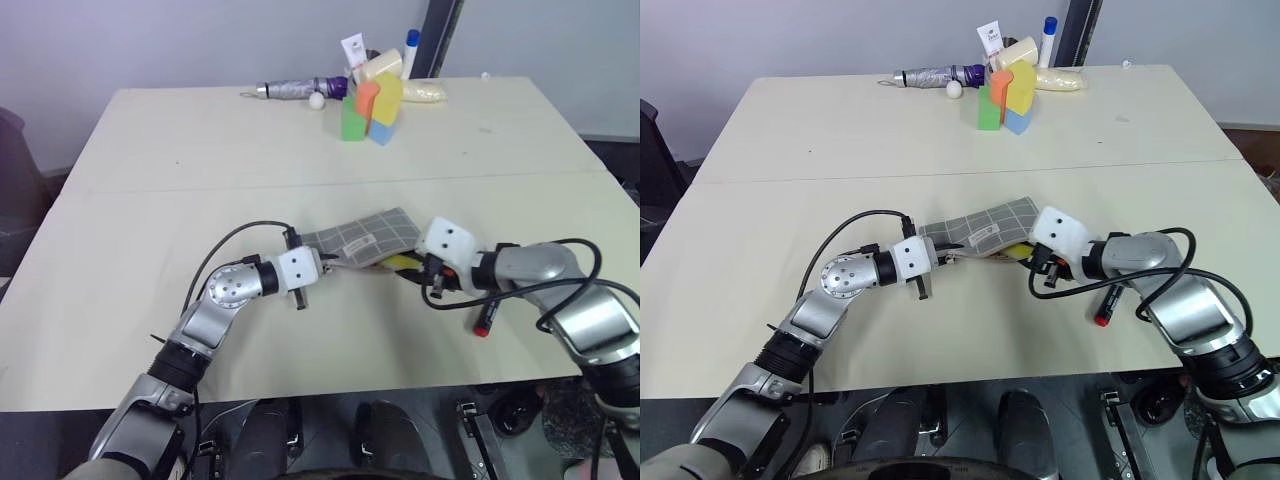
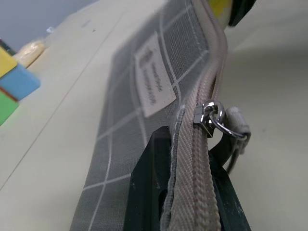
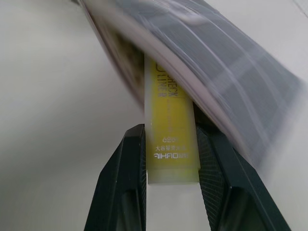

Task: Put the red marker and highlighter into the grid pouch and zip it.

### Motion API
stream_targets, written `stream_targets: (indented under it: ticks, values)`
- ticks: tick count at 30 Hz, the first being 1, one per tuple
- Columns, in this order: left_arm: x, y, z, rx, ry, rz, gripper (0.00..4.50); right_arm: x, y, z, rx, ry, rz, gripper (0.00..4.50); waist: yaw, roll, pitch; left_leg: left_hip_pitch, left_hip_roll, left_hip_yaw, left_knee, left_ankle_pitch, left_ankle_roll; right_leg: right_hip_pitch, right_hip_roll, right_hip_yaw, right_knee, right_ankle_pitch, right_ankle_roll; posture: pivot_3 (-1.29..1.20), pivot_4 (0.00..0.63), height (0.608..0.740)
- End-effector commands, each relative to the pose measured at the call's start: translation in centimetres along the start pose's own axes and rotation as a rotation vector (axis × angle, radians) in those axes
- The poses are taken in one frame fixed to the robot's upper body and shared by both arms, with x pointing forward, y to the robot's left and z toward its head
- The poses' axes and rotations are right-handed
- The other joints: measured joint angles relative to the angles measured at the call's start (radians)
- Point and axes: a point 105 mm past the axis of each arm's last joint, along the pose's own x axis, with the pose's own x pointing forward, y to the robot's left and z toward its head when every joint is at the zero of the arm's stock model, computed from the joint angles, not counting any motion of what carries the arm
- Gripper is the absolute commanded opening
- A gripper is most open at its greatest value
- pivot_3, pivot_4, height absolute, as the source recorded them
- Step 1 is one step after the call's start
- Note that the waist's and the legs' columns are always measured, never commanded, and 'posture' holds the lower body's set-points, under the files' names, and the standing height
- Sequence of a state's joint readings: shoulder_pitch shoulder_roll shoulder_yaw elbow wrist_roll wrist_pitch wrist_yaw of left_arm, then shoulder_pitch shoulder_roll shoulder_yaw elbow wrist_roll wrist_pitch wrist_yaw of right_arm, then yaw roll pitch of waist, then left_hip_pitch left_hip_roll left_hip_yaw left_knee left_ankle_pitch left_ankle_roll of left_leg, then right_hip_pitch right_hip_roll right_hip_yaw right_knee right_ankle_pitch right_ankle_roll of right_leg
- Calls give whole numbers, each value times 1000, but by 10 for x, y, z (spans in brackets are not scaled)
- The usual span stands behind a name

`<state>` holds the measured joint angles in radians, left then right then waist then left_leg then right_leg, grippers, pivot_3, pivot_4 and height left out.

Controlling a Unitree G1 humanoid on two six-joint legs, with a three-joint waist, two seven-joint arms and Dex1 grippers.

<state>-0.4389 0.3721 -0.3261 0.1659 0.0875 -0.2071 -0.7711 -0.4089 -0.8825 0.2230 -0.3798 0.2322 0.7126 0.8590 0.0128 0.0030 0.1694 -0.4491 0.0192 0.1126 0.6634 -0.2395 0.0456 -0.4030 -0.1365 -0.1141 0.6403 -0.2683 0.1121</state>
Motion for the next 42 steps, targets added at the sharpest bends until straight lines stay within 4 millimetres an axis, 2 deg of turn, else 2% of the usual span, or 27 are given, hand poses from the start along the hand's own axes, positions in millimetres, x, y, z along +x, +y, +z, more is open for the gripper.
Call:
stream_targets:
  ticks: [1,5,6,10,13,17,20,22,26,29,33,36,39,42]
  values:
    - [4,1,19,51,-59,-23,0,-4,5,26,-74,-77,22,2214,1,0,0,0,0,0,0,0,0,0,0,0,0,0,0,0,150,740]
    - [3,4,18,19,-54,3,0,-13,2,26,-70,-77,-4,4286,1,0,0,-1,0,0,0,-1,1,1,0,-1,-2,0,0,0,150,740]
    - [3,6,17,-8,-54,19,0,-19,-2,27,-64,-84,-26,4458,1,0,0,0,0,0,0,-1,1,1,0,-1,-2,0,0,0,150,740]
    - [6,15,12,-120,-39,100,0,-45,-12,22,2,-91,-106,4458,3,0,0,-1,-1,-1,1,-1,1,2,0,-1,-2,0,0,0,150,740]
    - [10,21,9,-180,-30,157,0,-64,-21,6,84,-57,-193,4458,2,0,0,0,-1,-3,1,-1,1,5,1,-3,-4,0,1,0,150,740]
    - [21,28,2,-276,-12,211,0,-93,-32,-28,252,1,-378,4458,6,0,0,1,-1,-3,1,-1,1,7,1,-4,-5,0,1,0,150,740]
    - [29,29,1,-298,-13,209,0,-108,-26,-54,379,55,-469,4458,5,-1,0,1,-1,-4,1,-1,1,7,1,-5,-5,1,1,0,150,740]
    - [33,29,0,-301,-14,205,0,-114,-20,-64,438,73,-505,4458,5,0,0,1,-1,-5,1,-1,1,8,1,-5,-5,1,1,0,150,740]
    - [47,28,3,-305,-34,171,0,-129,-6,-97,712,78,-727,4458,3,0,0,1,-1,-5,1,-1,1,8,2,-5,-5,1,1,0,150,740]
    - [52,27,3,-300,-44,151,0,-128,6,-106,816,94,-785,4458,3,0,-1,1,-1,-5,1,-1,1,8,2,-5,-5,1,1,0,150,740]
    - [58,25,5,-300,-60,138,0,-111,22,-110,909,103,-785,4458,1,1,-1,1,-1,-5,1,-1,2,7,2,-5,-6,1,1,0,150,740]
    - [60,25,7,-303,-74,143,0,-96,27,-111,955,102,-782,4458,1,1,-1,1,-1,-5,1,-1,2,7,2,-5,-6,1,1,0,150,740]
    - [60,25,7,-304,-77,149,0,-88,26,-108,979,82,-766,3618,2,1,-1,1,-1,-5,1,-1,2,7,1,-5,-6,1,1,0,150,740]
    - [58,26,5,-303,-75,160,0,-82,24,-107,969,91,-746,2115,1,1,-1,1,-1,-5,1,-1,2,7,2,-5,-6,0,1,0,150,740]
